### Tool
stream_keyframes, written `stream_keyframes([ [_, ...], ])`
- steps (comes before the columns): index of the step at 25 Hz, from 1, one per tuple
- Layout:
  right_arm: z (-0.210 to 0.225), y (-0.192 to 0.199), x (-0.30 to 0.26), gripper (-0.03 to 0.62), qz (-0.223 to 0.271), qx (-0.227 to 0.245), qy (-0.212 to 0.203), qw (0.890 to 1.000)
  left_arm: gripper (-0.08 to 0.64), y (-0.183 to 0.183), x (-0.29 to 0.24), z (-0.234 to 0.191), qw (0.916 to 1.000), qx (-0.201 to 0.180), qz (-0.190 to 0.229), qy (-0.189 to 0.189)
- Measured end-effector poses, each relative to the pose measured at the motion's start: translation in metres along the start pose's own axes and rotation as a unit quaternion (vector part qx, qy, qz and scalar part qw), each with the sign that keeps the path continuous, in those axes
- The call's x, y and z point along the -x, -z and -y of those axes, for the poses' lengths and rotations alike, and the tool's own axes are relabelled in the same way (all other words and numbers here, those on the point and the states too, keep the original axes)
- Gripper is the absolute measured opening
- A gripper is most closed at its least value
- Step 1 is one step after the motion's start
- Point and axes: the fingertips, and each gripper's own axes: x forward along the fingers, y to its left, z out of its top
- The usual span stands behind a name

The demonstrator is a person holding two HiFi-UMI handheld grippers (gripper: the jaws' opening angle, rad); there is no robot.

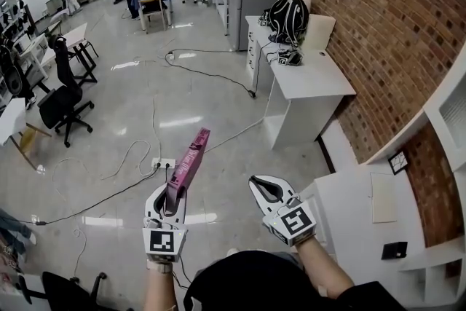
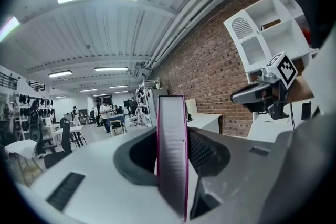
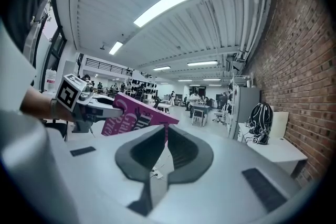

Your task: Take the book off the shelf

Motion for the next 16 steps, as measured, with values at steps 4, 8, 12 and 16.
stream_keyframes([
  [4,0.0035,0.0016,0.0035,0.025,-0.002,0.0,0.002,1.0,0.141,0.0005,-0.002,0.0039,1.0,0.0,-0.003,0.001],
  [8,0.0061,0.0043,0.0046,0.025,-0.004,0.0,0.004,1.0,0.141,0.0006,-0.0044,0.0054,1.0,-0.004,-0.004,0.002],
  [12,0.0088,0.0057,0.0033,0.025,-0.005,-0.001,0.005,1.0,0.141,0.0004,-0.0077,0.0049,1.0,-0.005,-0.003,0.002],
  [16,0.0109,0.0058,0.0028,0.025,-0.005,-0.001,0.005,1.0,0.141,0.0008,-0.0099,0.0066,1.0,-0.005,-0.005,0.004],
])
